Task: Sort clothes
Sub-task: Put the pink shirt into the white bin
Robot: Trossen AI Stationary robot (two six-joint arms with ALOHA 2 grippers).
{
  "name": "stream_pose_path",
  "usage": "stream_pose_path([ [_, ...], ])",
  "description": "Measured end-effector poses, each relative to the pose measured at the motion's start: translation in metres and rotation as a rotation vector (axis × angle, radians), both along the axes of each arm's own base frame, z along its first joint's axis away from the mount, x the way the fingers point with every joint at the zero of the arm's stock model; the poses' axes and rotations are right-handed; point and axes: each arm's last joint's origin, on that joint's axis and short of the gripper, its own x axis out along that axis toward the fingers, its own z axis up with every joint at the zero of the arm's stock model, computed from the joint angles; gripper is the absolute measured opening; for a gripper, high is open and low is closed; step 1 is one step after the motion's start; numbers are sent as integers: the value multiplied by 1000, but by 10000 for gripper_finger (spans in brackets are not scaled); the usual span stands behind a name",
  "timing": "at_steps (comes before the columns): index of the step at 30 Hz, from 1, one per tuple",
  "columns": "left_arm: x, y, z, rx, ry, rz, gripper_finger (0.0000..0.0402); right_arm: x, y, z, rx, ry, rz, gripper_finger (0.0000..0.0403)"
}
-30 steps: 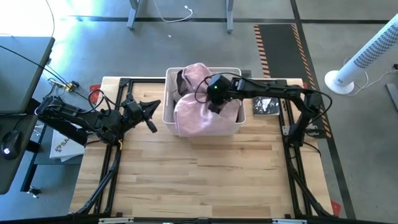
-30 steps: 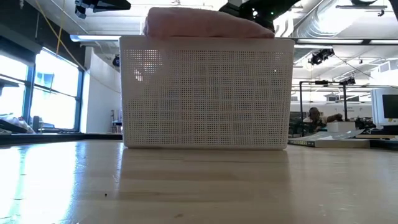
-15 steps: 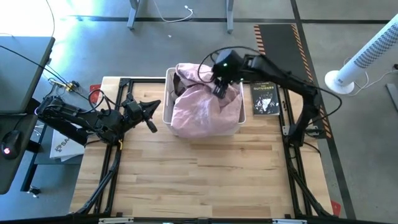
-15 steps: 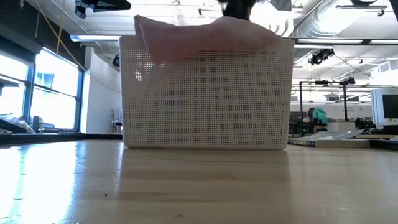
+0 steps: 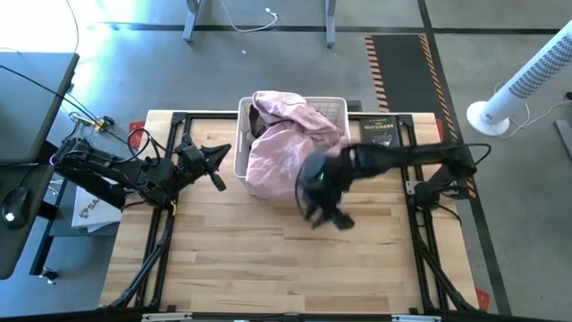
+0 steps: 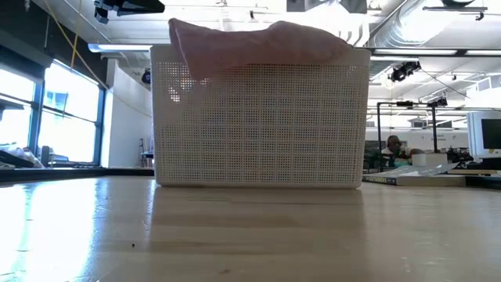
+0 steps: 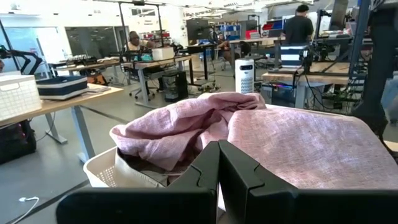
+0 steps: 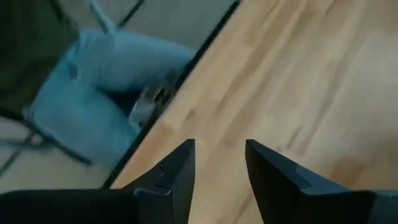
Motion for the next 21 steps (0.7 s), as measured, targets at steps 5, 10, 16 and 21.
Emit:
stream_pose_path([
  [5,0,0,0,0,0,0,0,2,12,-50,-267,67,-212,137],
  [10,0,0,0,0,0,0,0,4,-4,-51,-727,-30,-575,137],
  [16,0,0,0,0,0,1,0,18,-27,-6,-818,-260,-743,137],
  [21,0,0,0,-13,-11,0,0,20,-88,11,-688,-256,-902,137],
])
